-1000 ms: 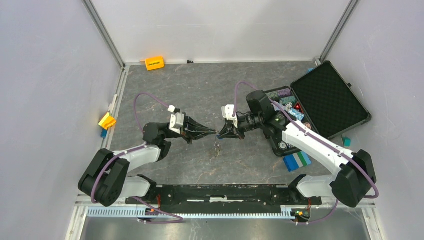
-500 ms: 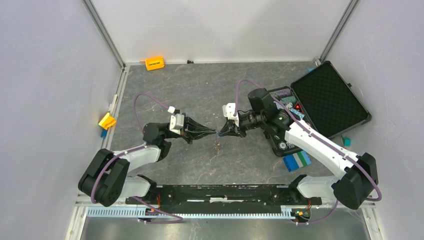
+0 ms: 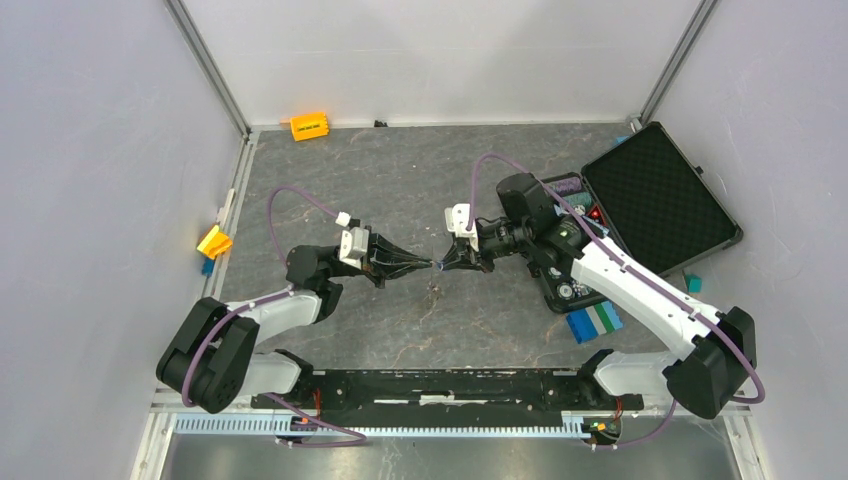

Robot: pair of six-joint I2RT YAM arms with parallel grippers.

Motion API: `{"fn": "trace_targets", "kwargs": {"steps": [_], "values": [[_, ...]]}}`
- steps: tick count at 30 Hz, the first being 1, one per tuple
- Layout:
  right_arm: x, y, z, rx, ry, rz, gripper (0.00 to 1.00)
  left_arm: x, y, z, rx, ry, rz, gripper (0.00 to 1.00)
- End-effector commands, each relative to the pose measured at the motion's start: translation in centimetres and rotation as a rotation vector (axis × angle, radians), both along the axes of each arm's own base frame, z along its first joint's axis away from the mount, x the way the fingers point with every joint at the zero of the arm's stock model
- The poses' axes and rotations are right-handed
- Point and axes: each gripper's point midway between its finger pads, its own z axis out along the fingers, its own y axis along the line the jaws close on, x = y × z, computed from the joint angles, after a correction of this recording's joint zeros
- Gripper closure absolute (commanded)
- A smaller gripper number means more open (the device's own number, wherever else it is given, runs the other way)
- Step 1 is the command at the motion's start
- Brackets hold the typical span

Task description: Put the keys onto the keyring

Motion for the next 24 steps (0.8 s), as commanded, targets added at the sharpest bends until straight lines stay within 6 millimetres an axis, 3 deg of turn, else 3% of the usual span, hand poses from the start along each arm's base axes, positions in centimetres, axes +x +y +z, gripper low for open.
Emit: {"fn": "trace_targets", "kwargs": {"steps": [1,24], "values": [[0.5,-0.1,2.7,0.038,-0.082,-0.009,1.00,0.3,0.0,1.1,-0.034,-0.076,0.026,0.98],[0.7,0.4,4.2,0.021,-0.116,-0.021,1.00,0.7,-0.2,0.2,0.004,-0.082,0.024,0.98]]}}
